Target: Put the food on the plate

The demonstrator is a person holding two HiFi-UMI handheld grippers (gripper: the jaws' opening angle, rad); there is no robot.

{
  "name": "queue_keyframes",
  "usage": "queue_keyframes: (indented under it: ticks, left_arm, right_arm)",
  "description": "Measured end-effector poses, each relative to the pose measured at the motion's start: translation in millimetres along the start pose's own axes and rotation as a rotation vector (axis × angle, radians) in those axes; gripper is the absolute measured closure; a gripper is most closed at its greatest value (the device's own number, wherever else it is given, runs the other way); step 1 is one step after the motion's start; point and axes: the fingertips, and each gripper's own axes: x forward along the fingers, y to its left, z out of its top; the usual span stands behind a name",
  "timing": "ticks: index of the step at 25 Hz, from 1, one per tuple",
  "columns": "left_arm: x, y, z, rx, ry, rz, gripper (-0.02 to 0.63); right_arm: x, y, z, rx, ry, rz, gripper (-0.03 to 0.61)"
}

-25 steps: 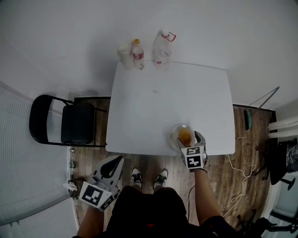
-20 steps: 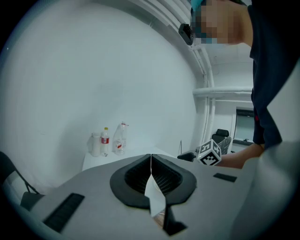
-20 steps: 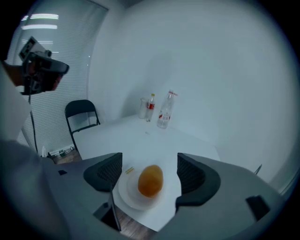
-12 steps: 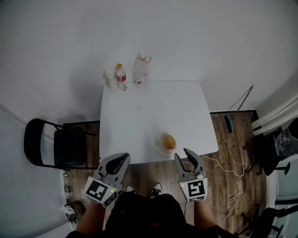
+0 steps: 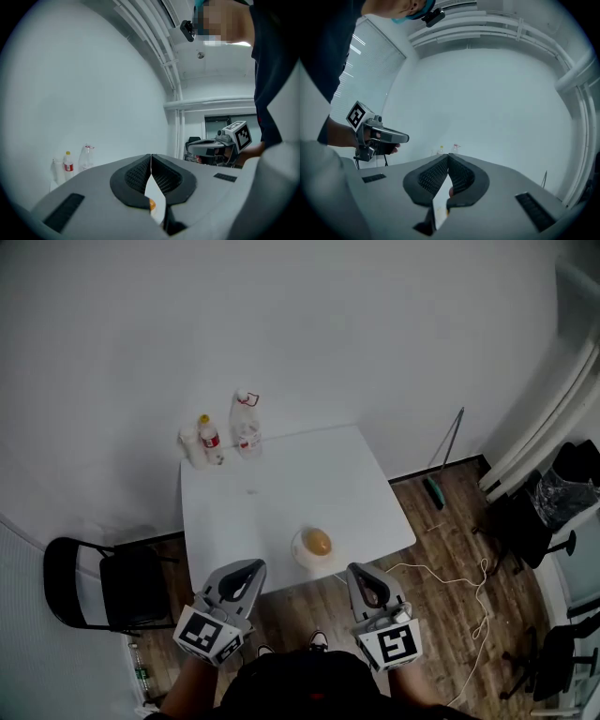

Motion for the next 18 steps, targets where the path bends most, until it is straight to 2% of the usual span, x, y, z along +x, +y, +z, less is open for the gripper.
queue_keyframes:
  ticks: [4,8,11,18]
  left_arm:
    - [-0.8,-6.3,8.9,0.021,-0.023,-0.013,0.591]
    - [-5.4,-14.0,7.3,0.023,-0.008,-0.029,0.591]
    - [-10.2,-15.7,6.0,0.016,-0.012,-0.033,0.591]
    - [-20.6,-7.6,6.3,0.010,-0.016,-0.015,0.591]
  right_arm:
    - [-13.9,-15.6,6.6,0.127,-0.028,-0.030,0.555]
    - [-22.6,-26.9,12.9,0.233,-0.067,-0.014,0.555]
    - [-21.7,-24.1,22.6,0.236,-0.093,0.002,0.555]
    - [-13.8,-12.3,20.3,0.178,-0.054,0.018,0.555]
